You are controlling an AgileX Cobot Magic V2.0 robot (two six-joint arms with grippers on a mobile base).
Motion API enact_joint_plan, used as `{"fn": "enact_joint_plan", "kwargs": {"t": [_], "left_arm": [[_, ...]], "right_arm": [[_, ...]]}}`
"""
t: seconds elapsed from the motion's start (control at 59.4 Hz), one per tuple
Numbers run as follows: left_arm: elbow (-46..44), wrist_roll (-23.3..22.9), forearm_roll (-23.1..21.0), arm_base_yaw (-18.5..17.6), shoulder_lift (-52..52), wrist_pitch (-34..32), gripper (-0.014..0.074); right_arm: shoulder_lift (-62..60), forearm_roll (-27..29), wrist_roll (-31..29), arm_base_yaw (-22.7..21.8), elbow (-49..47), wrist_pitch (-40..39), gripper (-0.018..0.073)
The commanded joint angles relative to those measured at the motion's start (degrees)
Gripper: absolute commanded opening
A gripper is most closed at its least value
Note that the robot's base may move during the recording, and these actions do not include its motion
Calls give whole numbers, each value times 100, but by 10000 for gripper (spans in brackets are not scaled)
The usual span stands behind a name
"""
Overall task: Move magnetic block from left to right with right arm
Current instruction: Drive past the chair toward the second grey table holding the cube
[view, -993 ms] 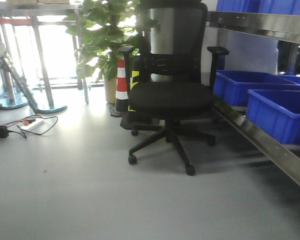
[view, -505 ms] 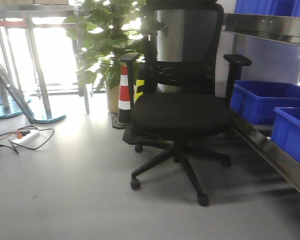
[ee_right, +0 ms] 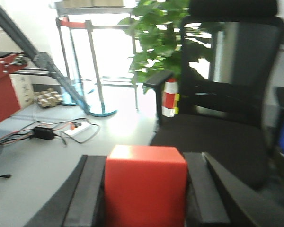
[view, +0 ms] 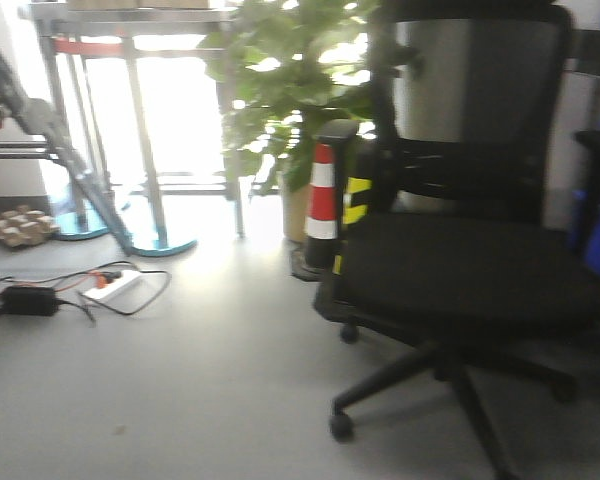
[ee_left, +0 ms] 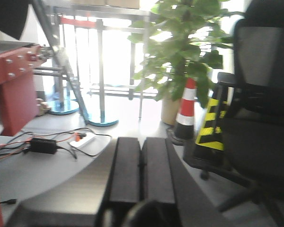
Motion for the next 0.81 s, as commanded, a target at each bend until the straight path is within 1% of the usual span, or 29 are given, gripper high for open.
{"fn": "enact_joint_plan", "kwargs": {"t": [0.0,0.168,0.303,0.791], "left_arm": [[53,-38,0,-47,-88,-539,-116],[53,-38,0,-47,-88,-539,-116],[53,-38,0,38,-88,-539,-116],[53,-38,0,38,-88,-539,-116]], "right_arm": [[95,-100,-43,-27,-137,-513,140],[95,-100,-43,-27,-137,-513,140],[95,-100,-43,-27,-137,-513,140],[95,-100,-43,-27,-137,-513,140]]}}
